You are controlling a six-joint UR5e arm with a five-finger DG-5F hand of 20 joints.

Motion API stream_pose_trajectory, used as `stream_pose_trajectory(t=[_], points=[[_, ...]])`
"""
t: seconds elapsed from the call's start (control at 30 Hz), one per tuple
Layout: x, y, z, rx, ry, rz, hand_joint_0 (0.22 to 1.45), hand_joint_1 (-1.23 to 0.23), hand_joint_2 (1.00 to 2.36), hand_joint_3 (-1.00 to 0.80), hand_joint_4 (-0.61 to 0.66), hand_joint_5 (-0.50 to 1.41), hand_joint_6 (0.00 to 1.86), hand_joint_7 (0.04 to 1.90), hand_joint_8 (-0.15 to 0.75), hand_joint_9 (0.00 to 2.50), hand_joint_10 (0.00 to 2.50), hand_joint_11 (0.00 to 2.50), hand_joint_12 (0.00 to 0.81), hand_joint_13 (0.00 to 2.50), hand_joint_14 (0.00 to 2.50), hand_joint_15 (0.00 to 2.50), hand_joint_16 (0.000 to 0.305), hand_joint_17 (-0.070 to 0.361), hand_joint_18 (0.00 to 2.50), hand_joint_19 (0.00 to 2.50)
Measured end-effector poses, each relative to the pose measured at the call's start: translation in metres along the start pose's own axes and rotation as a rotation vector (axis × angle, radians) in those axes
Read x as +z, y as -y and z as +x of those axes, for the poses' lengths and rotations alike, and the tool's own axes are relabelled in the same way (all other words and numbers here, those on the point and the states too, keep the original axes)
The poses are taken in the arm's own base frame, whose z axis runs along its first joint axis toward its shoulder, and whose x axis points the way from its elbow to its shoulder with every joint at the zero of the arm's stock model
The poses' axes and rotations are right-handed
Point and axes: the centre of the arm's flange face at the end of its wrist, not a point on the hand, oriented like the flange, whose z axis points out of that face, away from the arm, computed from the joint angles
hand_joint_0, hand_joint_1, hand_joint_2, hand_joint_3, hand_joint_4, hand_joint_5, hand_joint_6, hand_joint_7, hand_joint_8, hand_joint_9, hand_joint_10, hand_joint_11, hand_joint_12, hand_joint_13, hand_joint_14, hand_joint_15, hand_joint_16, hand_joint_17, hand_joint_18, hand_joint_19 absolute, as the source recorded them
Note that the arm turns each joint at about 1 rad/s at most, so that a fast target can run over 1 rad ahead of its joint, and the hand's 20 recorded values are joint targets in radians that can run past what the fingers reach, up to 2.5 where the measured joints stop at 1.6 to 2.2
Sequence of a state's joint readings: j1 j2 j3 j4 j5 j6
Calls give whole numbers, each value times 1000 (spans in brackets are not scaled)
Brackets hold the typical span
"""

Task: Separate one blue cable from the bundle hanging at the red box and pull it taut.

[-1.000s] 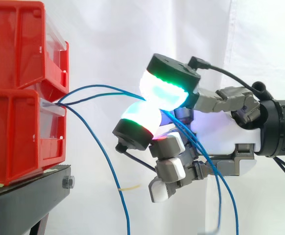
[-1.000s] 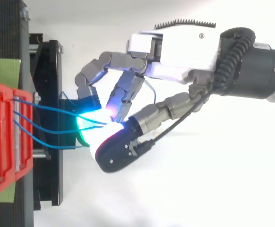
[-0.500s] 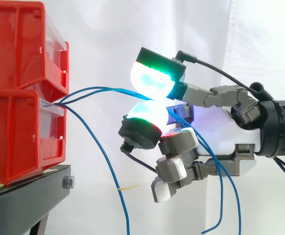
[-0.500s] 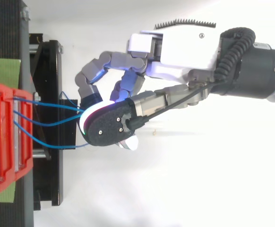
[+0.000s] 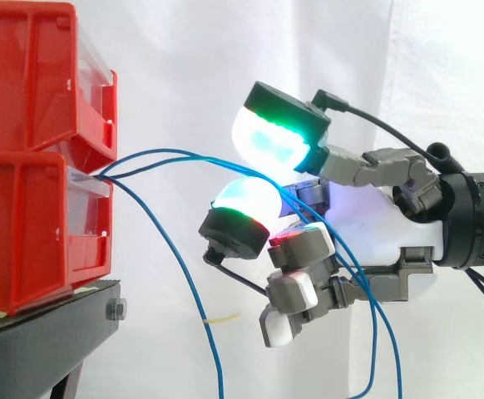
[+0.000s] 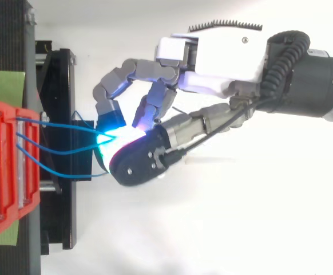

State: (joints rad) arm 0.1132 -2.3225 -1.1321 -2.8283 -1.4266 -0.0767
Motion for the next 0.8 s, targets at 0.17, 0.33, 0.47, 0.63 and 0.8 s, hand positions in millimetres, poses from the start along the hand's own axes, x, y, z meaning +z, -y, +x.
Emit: stream_pose_trajectory(t=[0.17,0.33,0.47,0.63,0.8], points=[[0,0,-1,0,1,0,620,-499,1010,-392,140,-139,827,1137,376,1268,22,981,357,1123,24,748,37,84,844,586],[0,0,-3,0,2,3,582,-650,1018,-187,174,-155,865,1225,393,1211,19,1024,377,1123,25,734,41,92,865,572],[0,1,-3,-1,2,3,600,-749,1022,-123,161,-175,895,1238,391,1163,20,1080,373,1108,25,741,39,89,851,579],[0,0,-1,-1,8,4,667,-830,1014,-304,147,-187,915,1165,381,1129,20,1090,366,1088,26,743,39,88,848,573],[0,0,-1,-1,12,4,719,-860,1001,-486,138,-185,915,1184,377,1144,21,1086,362,1090,27,743,39,87,871,564]])
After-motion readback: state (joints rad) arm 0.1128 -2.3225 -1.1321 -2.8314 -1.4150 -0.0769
